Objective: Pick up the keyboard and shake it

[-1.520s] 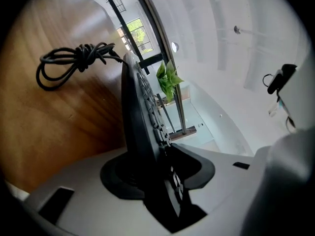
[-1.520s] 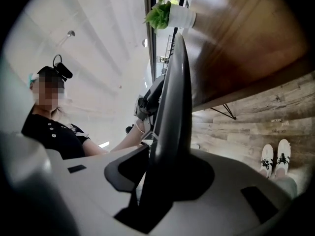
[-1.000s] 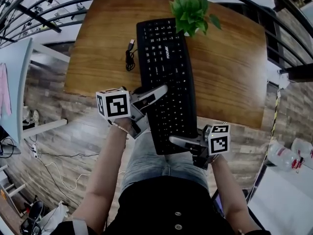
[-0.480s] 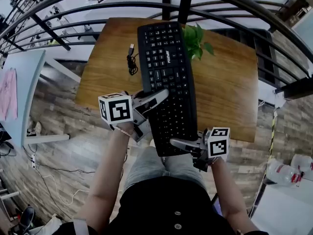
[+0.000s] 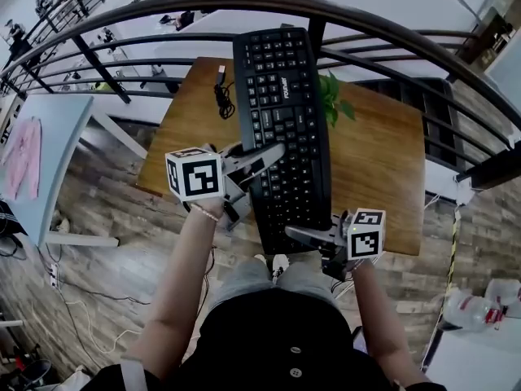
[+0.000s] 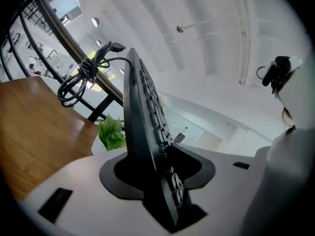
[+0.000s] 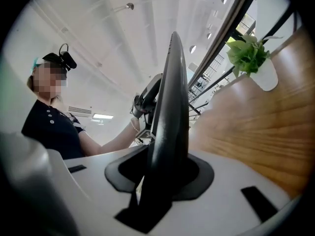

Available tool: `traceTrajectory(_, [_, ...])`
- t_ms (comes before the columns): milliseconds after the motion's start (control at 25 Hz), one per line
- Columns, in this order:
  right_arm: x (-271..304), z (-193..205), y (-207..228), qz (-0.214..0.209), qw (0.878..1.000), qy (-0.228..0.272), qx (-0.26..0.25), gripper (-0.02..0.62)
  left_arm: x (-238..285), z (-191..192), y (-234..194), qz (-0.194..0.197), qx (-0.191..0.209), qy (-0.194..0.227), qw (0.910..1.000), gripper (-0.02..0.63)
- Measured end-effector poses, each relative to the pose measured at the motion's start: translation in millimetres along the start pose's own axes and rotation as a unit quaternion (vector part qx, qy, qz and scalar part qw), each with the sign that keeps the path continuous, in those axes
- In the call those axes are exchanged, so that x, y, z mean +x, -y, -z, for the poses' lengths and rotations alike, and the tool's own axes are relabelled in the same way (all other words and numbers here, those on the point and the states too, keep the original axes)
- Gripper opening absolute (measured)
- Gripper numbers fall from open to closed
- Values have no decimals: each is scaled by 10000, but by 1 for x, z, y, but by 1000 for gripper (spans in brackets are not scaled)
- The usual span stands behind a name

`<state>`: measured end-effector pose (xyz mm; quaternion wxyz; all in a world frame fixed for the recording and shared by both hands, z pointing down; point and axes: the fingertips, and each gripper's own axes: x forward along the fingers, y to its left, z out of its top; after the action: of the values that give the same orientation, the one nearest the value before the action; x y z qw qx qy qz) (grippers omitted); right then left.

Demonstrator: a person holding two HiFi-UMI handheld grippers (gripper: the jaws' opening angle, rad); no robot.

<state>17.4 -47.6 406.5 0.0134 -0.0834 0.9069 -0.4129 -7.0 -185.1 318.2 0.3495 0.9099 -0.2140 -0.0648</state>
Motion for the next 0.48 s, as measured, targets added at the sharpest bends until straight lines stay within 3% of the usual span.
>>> traceTrajectory(160, [5, -28, -10, -9, 9994, 63, -337, 149, 0, -33, 18, 126, 310, 106, 9994, 184])
traceTrajectory(480, [2, -51, -25, 7, 9945, 101, -1040, 149, -3, -60, 53, 330, 912, 362, 9946, 184])
